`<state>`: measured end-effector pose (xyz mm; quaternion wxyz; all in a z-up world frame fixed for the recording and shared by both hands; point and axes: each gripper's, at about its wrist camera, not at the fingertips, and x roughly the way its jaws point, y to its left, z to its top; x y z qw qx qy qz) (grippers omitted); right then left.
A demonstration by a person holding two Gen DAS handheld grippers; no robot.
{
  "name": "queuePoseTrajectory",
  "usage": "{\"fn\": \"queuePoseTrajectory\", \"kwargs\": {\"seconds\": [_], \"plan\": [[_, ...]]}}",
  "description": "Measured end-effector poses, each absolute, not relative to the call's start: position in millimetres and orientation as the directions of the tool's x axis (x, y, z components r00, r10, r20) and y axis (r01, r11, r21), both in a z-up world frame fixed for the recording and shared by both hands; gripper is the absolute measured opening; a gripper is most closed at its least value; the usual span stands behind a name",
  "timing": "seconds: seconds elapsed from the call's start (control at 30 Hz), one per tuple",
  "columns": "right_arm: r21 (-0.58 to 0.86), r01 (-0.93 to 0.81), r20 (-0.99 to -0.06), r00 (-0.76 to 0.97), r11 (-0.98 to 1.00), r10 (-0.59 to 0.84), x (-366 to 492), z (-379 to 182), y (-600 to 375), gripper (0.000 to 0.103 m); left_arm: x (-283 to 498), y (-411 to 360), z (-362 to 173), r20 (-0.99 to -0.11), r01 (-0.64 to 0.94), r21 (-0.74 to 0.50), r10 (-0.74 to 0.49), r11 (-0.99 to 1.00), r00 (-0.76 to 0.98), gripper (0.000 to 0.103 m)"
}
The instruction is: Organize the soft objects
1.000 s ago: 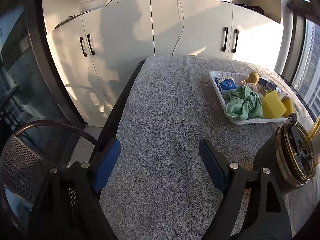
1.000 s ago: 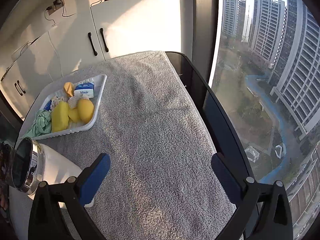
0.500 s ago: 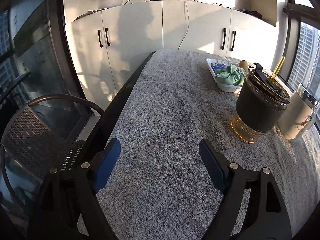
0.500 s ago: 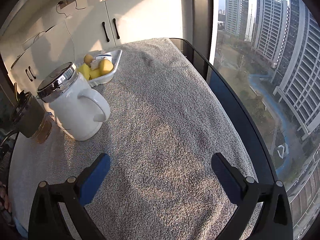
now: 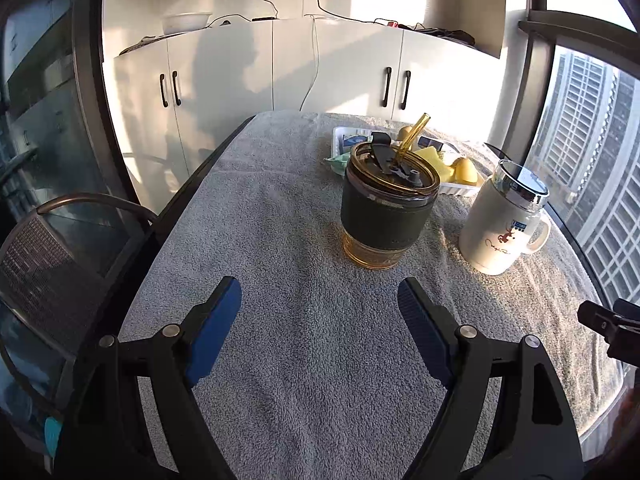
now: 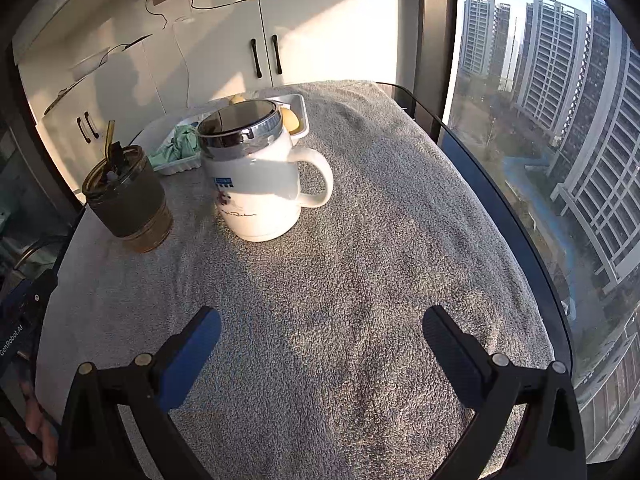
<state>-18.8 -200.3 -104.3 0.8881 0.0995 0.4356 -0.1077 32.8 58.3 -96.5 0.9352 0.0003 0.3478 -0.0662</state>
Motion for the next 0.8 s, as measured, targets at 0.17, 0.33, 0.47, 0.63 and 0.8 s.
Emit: {"fn": "queuePoseTrajectory", "kwargs": {"seconds": [0.17,0.33,0.47,0.63,0.8], "plan": [[0.029,0.294,-0.789,0.593,0.955,-0.159,-15.8,-75.5,-181.2,0.103,21.8,39.5,-69.6,-0.628,0.135,-0.033,-0.126,0.99,0.768,0.086],[0.034,0.299,-0.785,0.599,0.954,-0.16,-12.3,-51.3,-172.7,0.103,15.7,27.9,-45.6,-0.603,0.177,-0.057,-0.175,0.983,0.779,0.094],[0.034,0.281,-0.774,0.615,0.959,-0.153,-12.5,-35.4,-163.8,0.103,13.7,22.8,-29.5,-0.606,0.156,-0.05,-0.154,0.987,0.78,0.094],[-0.016,0.285,-0.75,0.631,0.959,-0.2,-15.7,-19.0,-154.3,0.103,10.8,20.2,-14.8,-0.609,0.124,-0.015,-0.108,0.992,0.786,0.094],[-0.037,0.293,-0.739,0.636,0.956,-0.224,-19.0,-11.6,-152.3,0.103,8.9,19.5,-7.3,-0.629,0.12,-0.001,-0.094,0.993,0.772,0.103]]}}
